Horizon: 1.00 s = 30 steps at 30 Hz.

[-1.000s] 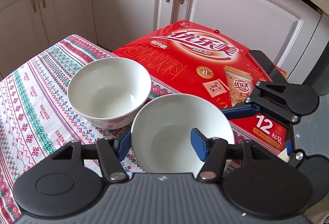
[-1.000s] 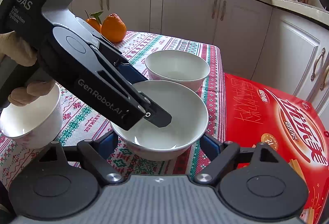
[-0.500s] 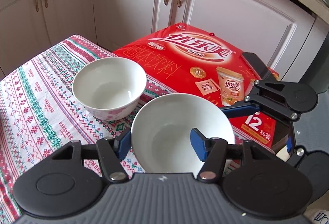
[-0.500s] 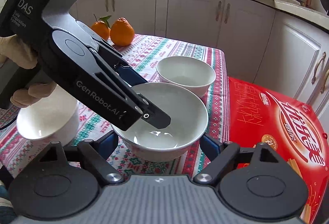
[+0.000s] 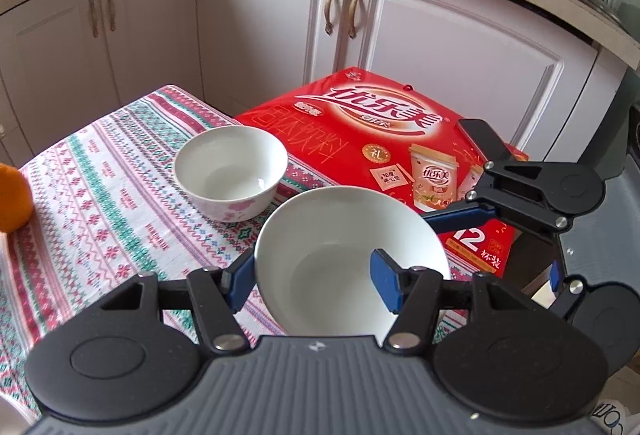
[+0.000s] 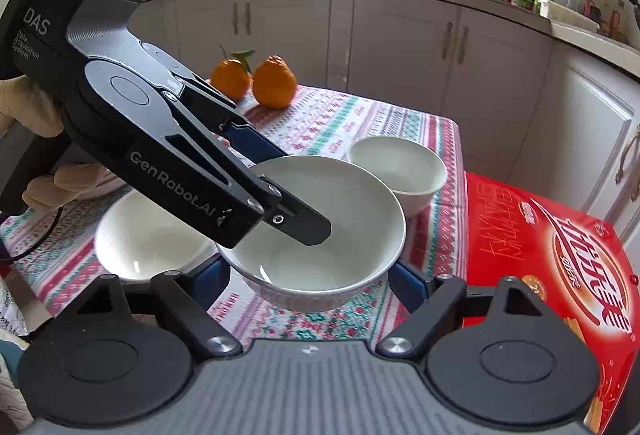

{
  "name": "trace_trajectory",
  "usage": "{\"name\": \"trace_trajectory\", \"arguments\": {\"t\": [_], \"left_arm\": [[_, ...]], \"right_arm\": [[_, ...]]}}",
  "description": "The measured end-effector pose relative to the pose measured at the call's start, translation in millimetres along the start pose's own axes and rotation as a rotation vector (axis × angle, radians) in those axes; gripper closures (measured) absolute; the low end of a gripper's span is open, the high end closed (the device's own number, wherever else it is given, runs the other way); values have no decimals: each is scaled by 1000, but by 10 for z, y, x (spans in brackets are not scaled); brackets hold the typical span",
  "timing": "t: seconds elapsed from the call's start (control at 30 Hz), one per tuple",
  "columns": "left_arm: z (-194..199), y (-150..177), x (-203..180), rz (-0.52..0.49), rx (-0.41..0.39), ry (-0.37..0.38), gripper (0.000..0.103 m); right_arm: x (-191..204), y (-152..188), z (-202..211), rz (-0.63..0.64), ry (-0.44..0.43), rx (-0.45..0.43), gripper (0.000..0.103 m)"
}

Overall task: Organize plates and bowls
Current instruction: 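Carry the held bowl with the left gripper and lower it into the placed bowl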

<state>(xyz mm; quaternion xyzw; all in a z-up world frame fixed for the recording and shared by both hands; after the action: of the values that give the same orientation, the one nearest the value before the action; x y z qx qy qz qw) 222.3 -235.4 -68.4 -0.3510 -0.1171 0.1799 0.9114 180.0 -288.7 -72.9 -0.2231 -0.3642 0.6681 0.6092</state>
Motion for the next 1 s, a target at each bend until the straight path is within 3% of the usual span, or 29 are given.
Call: {"name": "trace_trajectory", "arguments": {"t": [0.73, 1.0], "left_arm": [[707, 524, 337, 131, -17, -148, 43], [739, 778, 430, 174, -6, -152, 43]], "right_arm": [[853, -74, -48, 107, -161, 20, 14], [1043, -15, -237, 120, -190, 63, 14]]}}
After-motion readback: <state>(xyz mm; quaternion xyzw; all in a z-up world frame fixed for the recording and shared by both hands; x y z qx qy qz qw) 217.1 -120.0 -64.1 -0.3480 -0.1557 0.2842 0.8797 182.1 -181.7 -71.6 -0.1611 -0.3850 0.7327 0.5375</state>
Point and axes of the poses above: each gripper's, at about its wrist camera, not at the fingertips, and z roughly against the way its jaws point, x to its left, y to its underside, the point moved 9 cm from there along -z, roughly the way its jaws point, and after that the axes turned 14 degrees about -z, right-handed, at the moved point
